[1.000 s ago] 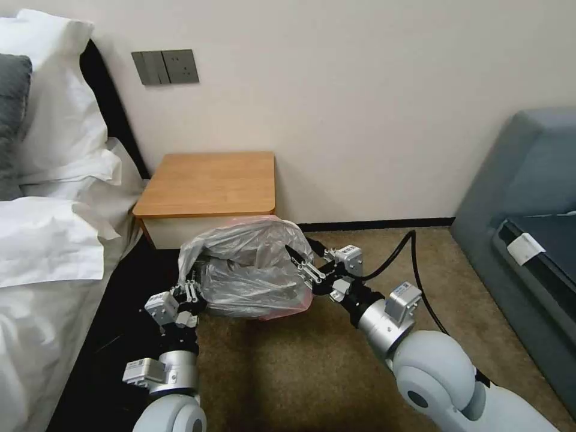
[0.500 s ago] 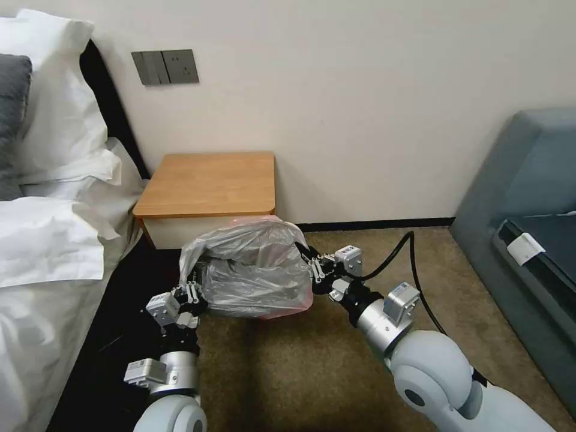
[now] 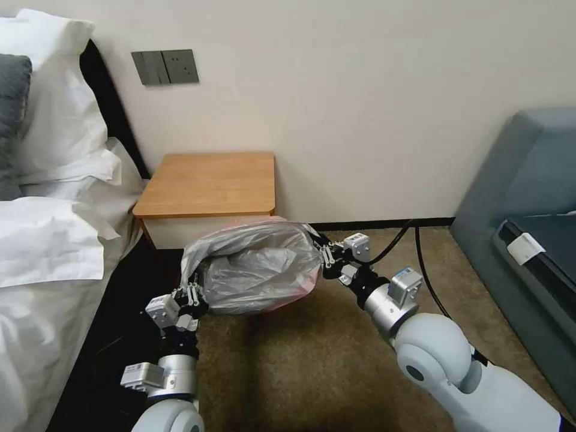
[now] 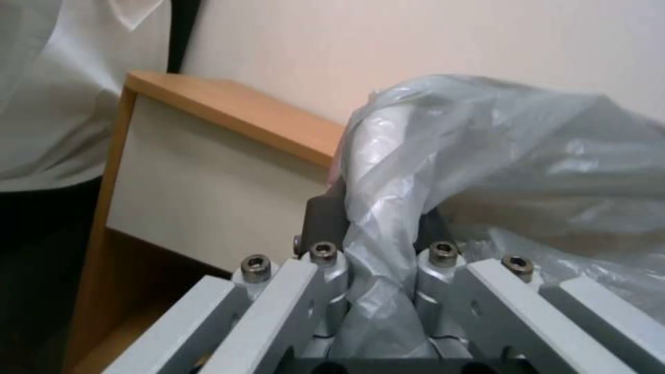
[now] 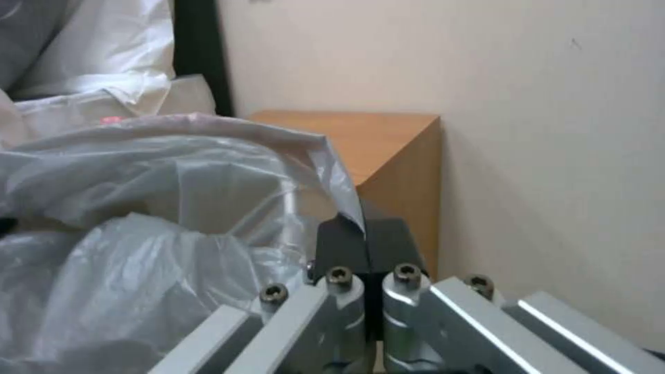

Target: Pick up the garbage bag from the table and place it over the trash can.

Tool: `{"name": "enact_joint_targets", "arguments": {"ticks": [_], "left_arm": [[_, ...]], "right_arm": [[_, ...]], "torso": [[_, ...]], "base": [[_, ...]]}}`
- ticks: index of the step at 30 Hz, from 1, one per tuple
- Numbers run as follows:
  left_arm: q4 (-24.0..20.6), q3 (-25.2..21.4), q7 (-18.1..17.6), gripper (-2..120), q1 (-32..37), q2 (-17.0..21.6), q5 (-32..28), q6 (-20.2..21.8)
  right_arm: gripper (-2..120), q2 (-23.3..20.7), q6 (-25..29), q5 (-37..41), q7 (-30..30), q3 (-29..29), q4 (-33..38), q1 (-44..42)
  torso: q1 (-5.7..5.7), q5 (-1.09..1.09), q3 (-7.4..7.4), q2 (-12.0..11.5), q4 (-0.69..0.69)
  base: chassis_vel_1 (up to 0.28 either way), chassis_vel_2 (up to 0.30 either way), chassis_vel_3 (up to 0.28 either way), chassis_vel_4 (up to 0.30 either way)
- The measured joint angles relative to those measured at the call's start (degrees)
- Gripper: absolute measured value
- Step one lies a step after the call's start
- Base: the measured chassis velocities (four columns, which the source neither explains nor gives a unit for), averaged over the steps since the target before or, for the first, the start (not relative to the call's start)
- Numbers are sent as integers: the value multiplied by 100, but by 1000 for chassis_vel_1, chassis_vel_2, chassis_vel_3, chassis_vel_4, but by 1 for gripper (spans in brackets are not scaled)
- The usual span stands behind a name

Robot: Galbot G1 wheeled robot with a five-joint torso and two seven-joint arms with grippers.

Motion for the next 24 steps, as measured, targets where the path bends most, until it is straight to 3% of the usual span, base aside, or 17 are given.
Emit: {"name": "enact_joint_targets", "arguments": {"ticks": [7, 13, 24], "left_arm": [[-181, 1, 66, 8, 73, 15, -358, 61], [-534, 43, -24, 8, 128, 35, -971, 421], [-708, 79, -172, 8, 93, 8, -1335, 647]], "right_arm": [[0, 0, 34, -69, -19, 10, -133, 45], [0, -5, 206, -431, -158, -17, -313, -64], [0, 62, 593, -1244, -337, -110, -531, -182]], "torso": [[0, 0, 0, 0, 0], [0, 0, 0, 0, 0], [0, -1, 0, 0, 0]], "base": [[0, 0, 0, 0], [0, 0, 0, 0], [0, 0, 0, 0]]}}
